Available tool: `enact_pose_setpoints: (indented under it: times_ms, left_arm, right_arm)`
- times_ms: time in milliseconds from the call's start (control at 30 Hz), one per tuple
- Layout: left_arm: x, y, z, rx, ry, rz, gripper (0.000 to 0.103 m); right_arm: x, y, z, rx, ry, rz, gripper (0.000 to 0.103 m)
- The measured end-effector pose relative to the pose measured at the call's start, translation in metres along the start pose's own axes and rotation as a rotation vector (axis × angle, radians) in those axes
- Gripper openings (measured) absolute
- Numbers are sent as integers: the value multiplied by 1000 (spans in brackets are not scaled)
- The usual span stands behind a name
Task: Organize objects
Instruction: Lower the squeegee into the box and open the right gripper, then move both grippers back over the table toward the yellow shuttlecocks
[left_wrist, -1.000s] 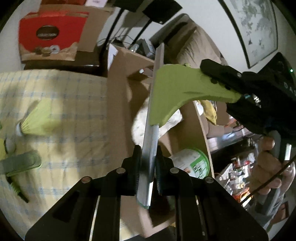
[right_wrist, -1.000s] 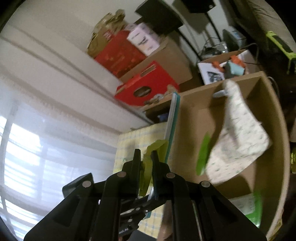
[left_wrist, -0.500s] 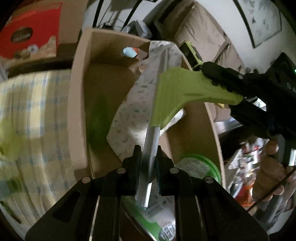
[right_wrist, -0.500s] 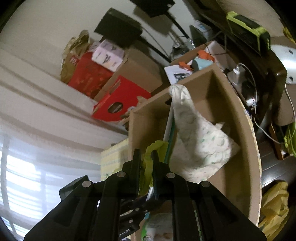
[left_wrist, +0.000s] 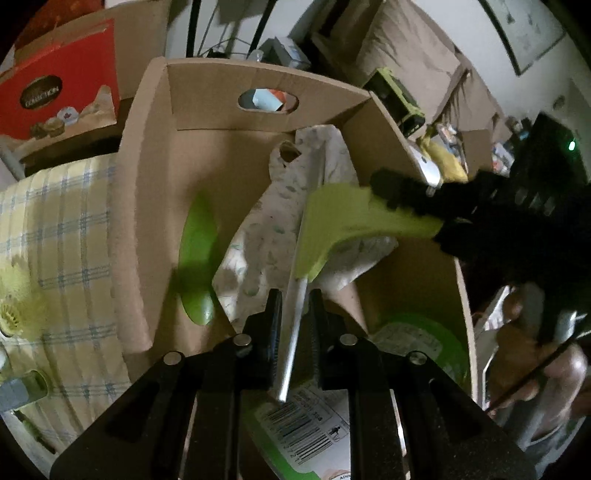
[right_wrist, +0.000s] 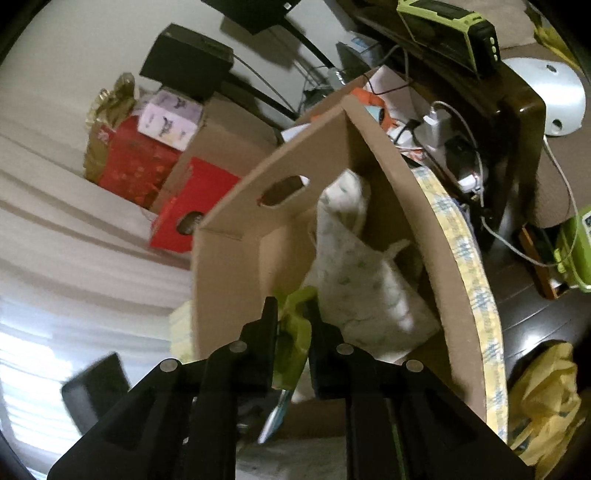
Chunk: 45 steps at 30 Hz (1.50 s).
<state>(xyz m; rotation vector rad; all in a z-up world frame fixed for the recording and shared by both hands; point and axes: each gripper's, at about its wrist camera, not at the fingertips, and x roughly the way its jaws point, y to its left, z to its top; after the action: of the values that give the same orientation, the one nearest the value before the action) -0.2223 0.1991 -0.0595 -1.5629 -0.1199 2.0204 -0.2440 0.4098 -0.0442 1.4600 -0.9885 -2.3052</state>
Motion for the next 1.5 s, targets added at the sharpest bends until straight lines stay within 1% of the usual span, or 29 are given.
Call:
enact_pose_setpoints:
  times_ms: [33,67,100,167,200,233,300,333,367,400,433,467,500,533,600,633,767,800,900,967,1000,1067,1200,1267,1333,1433,1500]
  left_arm:
    - [-4,2,0,-9,-6,-8,14]
    - [-7,4,0,-13,-13,-13,15]
    - [-11,5,0,-16,-22,-14,18]
    - [-19,7,0,-18,-43,-3,36]
    - [-22,8,1,-18,-50,-7,40]
    - [-25,9,0,-20,-55,-15,44]
    - [-30,13,-3,-28,-52,-27,46]
    - [-31,14,-4,-31,-49,-32,48]
    - [-33,15,-5,-35,-47,-35,52]
    - [-35,16,-6,-36,-47,-36,53]
    - [-38,17,-9,-33,-50,-40,54]
    - [-41,18,-11,-30,-52,-31,58]
    - [-43,17,-13,-26,-55,-23,59]
    - [-48,18,-15,-20,-59,-26,59]
    - [-54,19,-18,-18,-67,-38,60]
    - [-58,20,-19,-22,-70,-42,61]
    - [-75,21,-24,-21,-103,-38,70]
    - [-79,20,-26,-17,-110,-30,71]
    - [-89,20,-29,-8,-125,0,73]
    - [-95,23,-32,-12,-135,19,80]
    - [-97,24,-33,-16,-141,26,81]
    - [-104,29,-36,-32,-160,55,86]
    - [-112,40,-40,-48,-174,75,88]
    - [-116,47,-43,-59,-179,78,90]
    - [-120,54,-46,-75,-186,88,94]
    - [-126,68,-51,-104,-197,100,96]
    - [-129,78,-54,-131,-192,92,100]
  right_arm:
    - [2,1,-3,-23,-2,-23,15]
    - [2,1,-3,-23,-2,-23,16]
    - [3,3,-5,-42,0,-47,19]
    - [6,6,-9,-83,11,-105,20]
    - [8,8,-11,-112,12,-152,24]
    - [9,9,-13,-136,12,-191,24]
    - [7,9,-16,-153,6,-208,25]
    - [7,10,-17,-157,9,-220,26]
    - [7,14,-20,-182,21,-253,28]
    - [7,17,-22,-201,31,-274,30]
    - [7,17,-22,-201,31,-274,36]
    - [3,23,-26,-245,25,-354,44]
    - [0,27,-30,-277,7,-386,57]
    - [0,27,-30,-277,7,-386,59]
    - [-12,36,-37,-348,-20,-436,59]
    - [-12,36,-37,-348,-20,-436,59]
    - [-23,49,-44,-377,-21,-389,59]
    - [-27,60,-47,-396,-29,-380,59]
    - [-31,69,-51,-411,-39,-366,59]
    - [-32,80,-55,-428,-46,-353,59]
    - [-32,90,-58,-444,-48,-345,61]
    - [-32,99,-62,-460,-51,-334,62]
    - [-31,112,-69,-486,-58,-330,67]
    - [-31,119,-74,-508,-66,-336,73]
    - [-30,123,-77,-521,-74,-339,83]
    - [-28,131,-83,-544,-80,-337,83]
    - [-26,136,-86,-550,-75,-327,83]
